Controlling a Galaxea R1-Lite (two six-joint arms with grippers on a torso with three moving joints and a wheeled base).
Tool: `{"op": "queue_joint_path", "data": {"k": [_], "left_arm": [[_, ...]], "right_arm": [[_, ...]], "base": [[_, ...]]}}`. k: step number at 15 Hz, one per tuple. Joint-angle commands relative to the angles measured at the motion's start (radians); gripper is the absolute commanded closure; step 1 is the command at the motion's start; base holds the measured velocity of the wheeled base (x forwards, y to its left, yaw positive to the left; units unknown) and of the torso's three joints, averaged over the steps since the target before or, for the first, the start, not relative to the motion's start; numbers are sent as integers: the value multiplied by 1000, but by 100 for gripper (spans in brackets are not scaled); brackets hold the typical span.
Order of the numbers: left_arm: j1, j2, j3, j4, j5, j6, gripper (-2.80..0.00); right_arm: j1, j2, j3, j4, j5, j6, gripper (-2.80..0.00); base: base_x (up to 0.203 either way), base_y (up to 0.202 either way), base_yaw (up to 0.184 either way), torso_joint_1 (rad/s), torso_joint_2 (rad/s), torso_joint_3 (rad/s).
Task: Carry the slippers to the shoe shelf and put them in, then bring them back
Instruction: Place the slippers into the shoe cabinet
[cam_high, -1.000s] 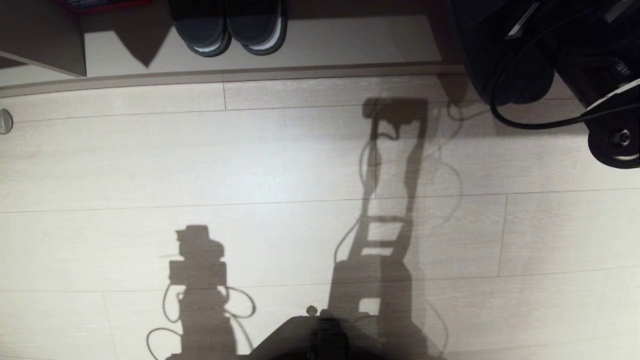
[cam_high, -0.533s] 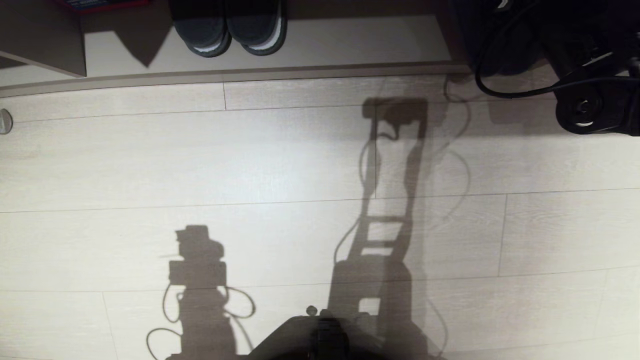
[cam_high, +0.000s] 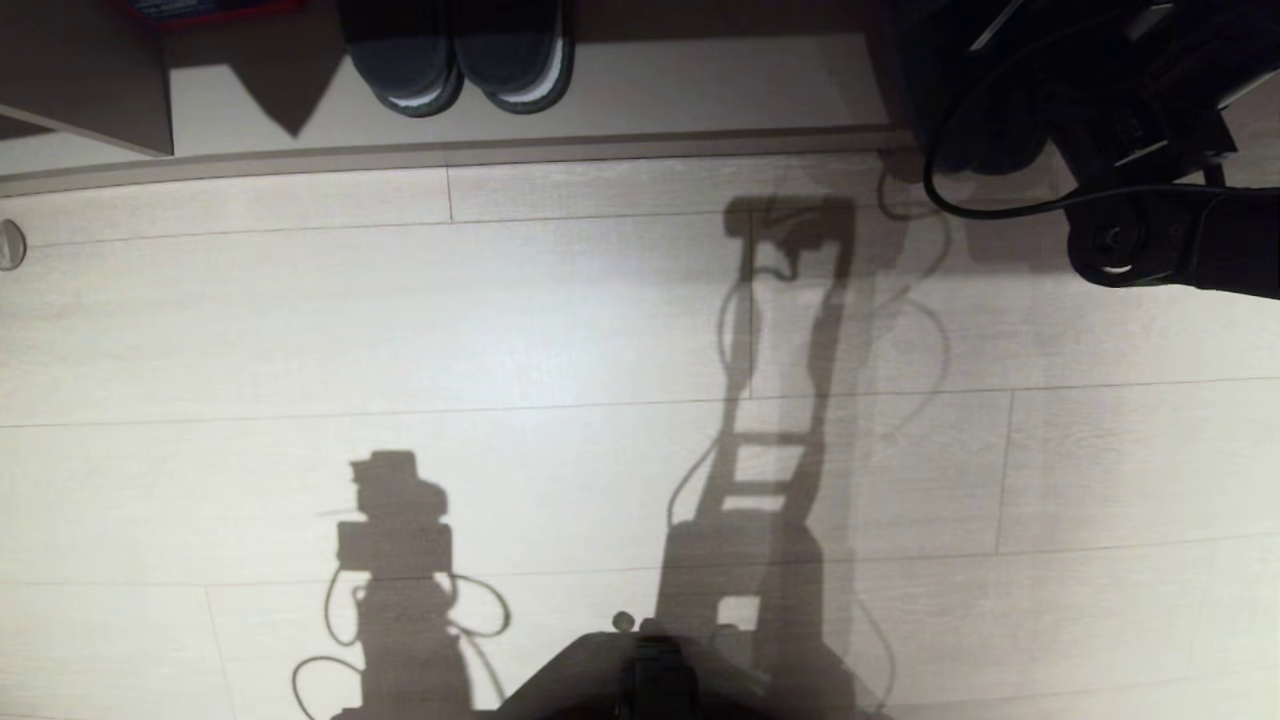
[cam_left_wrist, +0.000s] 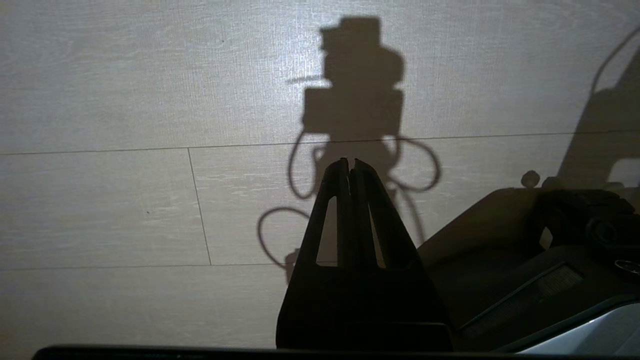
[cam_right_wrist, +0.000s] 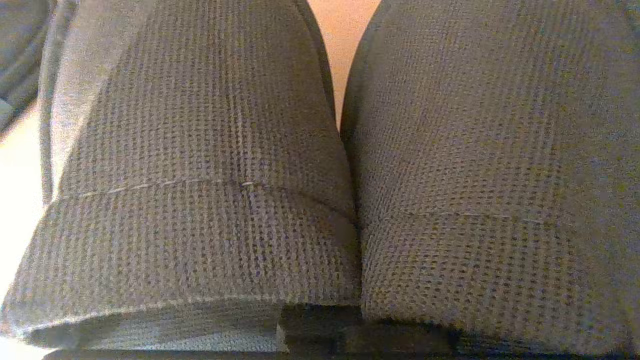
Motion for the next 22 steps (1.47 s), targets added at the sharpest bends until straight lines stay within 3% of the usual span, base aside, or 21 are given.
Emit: {"op": "queue_joint_path", "data": {"k": [1, 5, 10, 11, 19, 22], "left_arm": [[0, 0, 2, 0, 0, 1, 0], [1, 0, 2, -1, 0, 0, 0], [0, 0, 2, 0, 0, 0, 0], [0, 0, 2, -2, 0, 0, 0], [0, 0, 2, 0, 0, 0, 0], [0, 0, 2, 0, 0, 0, 0]], "right_arm": [[0, -14, 0, -3, 9, 0, 0], [0, -20, 0, -1, 24, 0, 0], [0, 5, 1, -38, 26, 42, 0], [-1, 7, 1, -39, 26, 43, -280], [-1, 12, 5, -24, 18, 40, -280], [-1, -27, 81, 28, 4, 31, -280]], "base": [[86, 0, -3, -2, 4, 1], [175, 0, -1, 2, 2, 6], [10, 0, -1, 0, 0, 1], [0, 0, 0, 0, 0, 0], [0, 0, 0, 0, 0, 0], [0, 0, 0, 0, 0, 0]]}}
